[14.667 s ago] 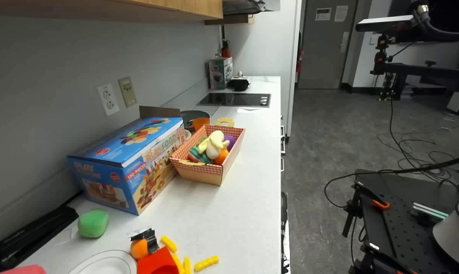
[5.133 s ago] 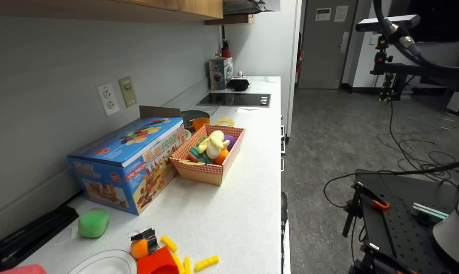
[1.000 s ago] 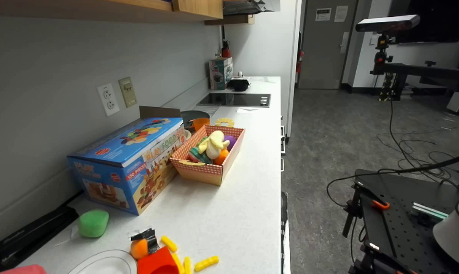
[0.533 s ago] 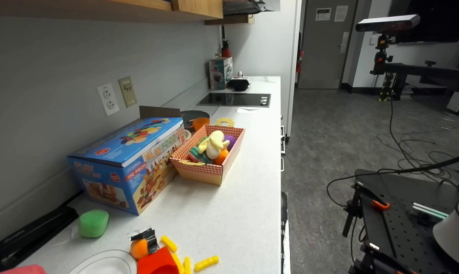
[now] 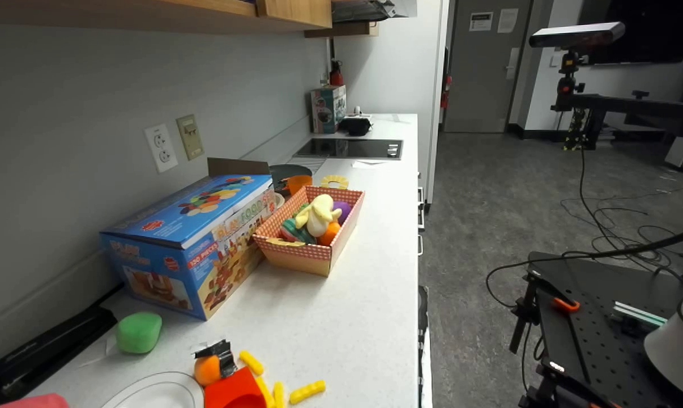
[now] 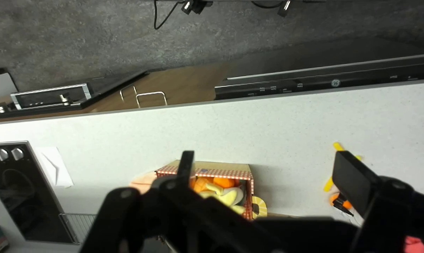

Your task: Open the left side of the drawer.

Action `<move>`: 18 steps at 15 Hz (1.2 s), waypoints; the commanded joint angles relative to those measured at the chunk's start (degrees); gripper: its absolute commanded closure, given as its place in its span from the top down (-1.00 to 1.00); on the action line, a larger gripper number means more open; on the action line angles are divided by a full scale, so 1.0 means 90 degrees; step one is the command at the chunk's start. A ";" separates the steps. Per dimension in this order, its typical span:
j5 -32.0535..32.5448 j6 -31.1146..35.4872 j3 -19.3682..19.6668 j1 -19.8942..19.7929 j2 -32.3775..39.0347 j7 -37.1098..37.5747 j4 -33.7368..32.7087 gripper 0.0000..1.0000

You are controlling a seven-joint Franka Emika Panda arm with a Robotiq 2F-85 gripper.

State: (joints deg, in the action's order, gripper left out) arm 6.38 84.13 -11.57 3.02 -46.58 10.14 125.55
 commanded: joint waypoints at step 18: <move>0.1221 -0.0448 0.1405 -0.0568 -0.0746 -0.0381 0.0416 1.00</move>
State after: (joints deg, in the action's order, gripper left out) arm 16.56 79.25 0.11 -0.65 -49.41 6.65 127.67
